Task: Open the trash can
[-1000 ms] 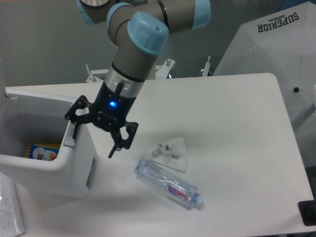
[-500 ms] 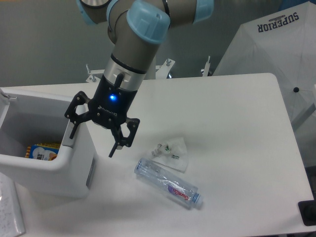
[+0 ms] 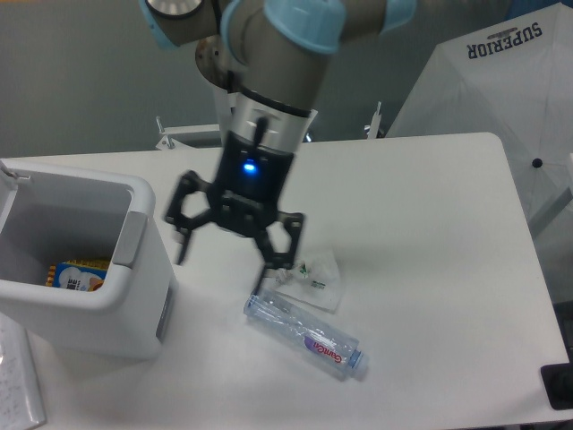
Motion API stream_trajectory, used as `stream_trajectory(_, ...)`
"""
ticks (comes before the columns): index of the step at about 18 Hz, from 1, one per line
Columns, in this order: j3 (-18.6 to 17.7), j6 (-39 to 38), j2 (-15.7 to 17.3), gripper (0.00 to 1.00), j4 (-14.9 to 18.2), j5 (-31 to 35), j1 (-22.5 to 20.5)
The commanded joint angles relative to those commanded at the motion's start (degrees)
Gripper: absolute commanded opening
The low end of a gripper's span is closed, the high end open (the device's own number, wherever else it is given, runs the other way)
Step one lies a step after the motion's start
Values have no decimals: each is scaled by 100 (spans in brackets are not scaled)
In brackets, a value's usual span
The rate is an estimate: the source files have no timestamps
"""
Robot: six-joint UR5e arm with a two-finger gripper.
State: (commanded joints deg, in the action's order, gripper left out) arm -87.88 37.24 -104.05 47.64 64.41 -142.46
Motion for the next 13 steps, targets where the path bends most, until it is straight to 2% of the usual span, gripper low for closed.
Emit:
stream_trajectory(3,8,748,-167,100,0,160,-387)
stream_trajectory(6,174,1108,-606,100,26,239,-651)
stream_trajectory(10,456,2040,-1055,100,114,1466,-669)
stream_trajectory(12,675,2252,-1178,100,376,1942,-643)
stream_trajectory(13,850,2279,-1257,100,648,2023,-634)
